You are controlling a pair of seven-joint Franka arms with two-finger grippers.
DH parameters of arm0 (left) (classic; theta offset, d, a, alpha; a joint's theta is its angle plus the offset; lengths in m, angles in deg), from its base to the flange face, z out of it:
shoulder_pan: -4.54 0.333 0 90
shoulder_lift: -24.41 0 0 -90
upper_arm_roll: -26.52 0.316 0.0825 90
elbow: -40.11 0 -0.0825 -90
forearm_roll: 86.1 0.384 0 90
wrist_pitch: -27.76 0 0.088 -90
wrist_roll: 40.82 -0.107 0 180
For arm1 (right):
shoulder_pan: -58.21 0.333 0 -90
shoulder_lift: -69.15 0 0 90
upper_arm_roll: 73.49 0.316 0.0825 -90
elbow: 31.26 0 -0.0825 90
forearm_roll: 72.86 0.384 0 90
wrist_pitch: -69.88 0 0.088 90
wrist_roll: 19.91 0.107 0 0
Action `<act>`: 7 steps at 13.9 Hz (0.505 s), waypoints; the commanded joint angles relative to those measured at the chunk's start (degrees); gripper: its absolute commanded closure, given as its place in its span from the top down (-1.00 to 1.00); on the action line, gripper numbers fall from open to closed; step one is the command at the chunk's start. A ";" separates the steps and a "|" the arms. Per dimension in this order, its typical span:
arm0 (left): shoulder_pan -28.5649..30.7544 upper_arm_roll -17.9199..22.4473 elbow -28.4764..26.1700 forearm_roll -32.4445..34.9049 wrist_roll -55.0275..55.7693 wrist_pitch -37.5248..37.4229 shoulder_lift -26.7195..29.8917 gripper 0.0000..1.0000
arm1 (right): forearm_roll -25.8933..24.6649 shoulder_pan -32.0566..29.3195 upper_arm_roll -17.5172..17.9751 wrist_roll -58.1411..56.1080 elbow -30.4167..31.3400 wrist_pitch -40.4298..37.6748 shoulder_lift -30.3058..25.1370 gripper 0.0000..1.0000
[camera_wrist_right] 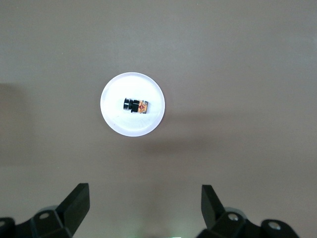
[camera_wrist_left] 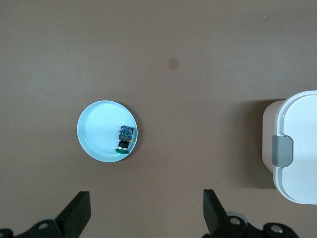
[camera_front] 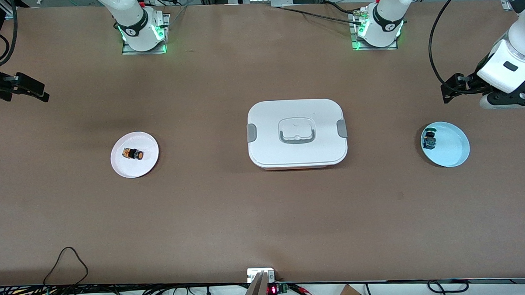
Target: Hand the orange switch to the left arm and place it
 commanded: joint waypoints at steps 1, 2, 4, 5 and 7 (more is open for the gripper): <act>0.05 -0.03 0.75 -0.84 -0.91 -0.97 -0.07 1.00 | 0.69 -0.21 0.22 -0.64 -1.59 -1.50 0.52 1.00; 0.05 -0.03 0.75 -0.84 -0.91 -0.97 -0.07 1.00 | 0.60 -0.20 0.22 -0.73 -1.68 -1.50 0.69 1.00; 0.05 -0.03 0.75 -0.84 -0.91 -1.06 -0.07 1.00 | 0.77 -0.29 0.22 -0.64 -1.68 -1.07 0.96 1.00; 0.05 -0.03 0.75 -0.84 -0.91 -1.06 -0.07 1.00 | 0.78 -0.29 0.22 -0.64 -1.68 -0.80 1.22 1.00; 0.05 -0.03 0.75 -0.84 -0.91 -1.06 -0.07 1.00 | 0.78 -0.12 0.31 -0.82 -1.59 -1.15 2.27 1.00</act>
